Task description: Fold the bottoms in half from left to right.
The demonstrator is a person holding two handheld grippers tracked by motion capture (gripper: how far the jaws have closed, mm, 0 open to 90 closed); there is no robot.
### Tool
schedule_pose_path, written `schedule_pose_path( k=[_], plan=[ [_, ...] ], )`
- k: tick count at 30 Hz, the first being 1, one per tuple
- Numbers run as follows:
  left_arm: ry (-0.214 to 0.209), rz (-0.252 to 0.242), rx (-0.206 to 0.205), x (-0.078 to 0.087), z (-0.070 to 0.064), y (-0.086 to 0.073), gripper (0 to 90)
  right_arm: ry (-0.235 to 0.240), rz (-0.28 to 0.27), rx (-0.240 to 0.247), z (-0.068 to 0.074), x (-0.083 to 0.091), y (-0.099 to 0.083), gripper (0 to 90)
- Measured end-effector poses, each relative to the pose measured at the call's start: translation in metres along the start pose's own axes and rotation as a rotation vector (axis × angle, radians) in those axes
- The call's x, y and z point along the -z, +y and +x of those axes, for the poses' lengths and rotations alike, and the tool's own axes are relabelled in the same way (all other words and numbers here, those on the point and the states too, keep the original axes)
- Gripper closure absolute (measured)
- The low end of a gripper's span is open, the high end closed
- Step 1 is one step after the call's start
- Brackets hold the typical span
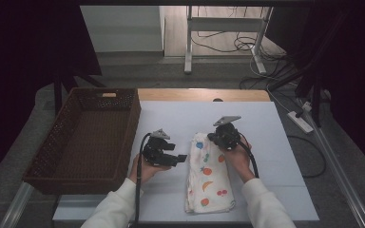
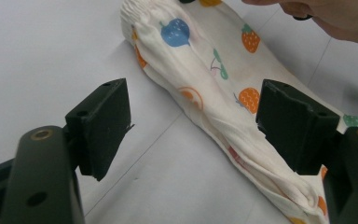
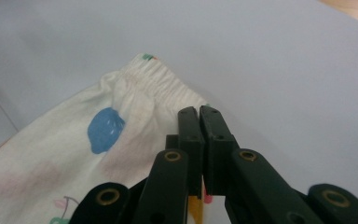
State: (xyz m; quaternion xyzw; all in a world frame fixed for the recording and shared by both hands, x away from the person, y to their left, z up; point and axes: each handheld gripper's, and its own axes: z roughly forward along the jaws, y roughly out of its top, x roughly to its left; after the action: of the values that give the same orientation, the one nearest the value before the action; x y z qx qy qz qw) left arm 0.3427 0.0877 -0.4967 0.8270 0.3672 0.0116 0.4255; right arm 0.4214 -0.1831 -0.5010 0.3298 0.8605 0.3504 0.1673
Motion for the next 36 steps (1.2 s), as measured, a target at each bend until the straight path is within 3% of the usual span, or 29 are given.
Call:
schedule_pose_path(
  k=[8,11,15,19,21,25,30,36],
  plan=[
    [0.0,0.002,-0.001,0.0,0.0,0.0,25.0,-0.054,0.074,-0.014,-0.006,-0.008,-0.008,87.1],
    [0.001,0.003,0.0,0.0,0.001,0.0,24.8,-0.055,0.072,-0.024,-0.006,-0.01,-0.01,86.4],
    [0.001,0.004,0.0,0.0,0.001,0.0,24.7,-0.059,0.074,-0.011,-0.004,-0.006,-0.008,73.0],
    [0.0,0.002,0.001,0.0,0.001,0.0,24.7,-0.006,-0.032,-0.065,-0.004,0.007,-0.001,65.2],
    [0.001,0.005,0.0,-0.001,0.0,0.0,24.7,0.032,-0.055,-0.072,-0.003,0.009,0.004,64.8],
    [0.002,0.002,0.0,0.0,0.0,0.0,24.7,0.12,-0.074,-0.075,0.002,0.006,0.012,77.7],
    [0.002,0.002,-0.001,0.001,0.001,0.0,24.7,0.162,-0.052,-0.05,0.012,-0.009,0.019,88.8],
    [0.001,-0.002,-0.001,0.001,0.001,0.0,24.7,0.165,0.037,-0.059,0.015,-0.033,0.013,89.3]
  ],
)
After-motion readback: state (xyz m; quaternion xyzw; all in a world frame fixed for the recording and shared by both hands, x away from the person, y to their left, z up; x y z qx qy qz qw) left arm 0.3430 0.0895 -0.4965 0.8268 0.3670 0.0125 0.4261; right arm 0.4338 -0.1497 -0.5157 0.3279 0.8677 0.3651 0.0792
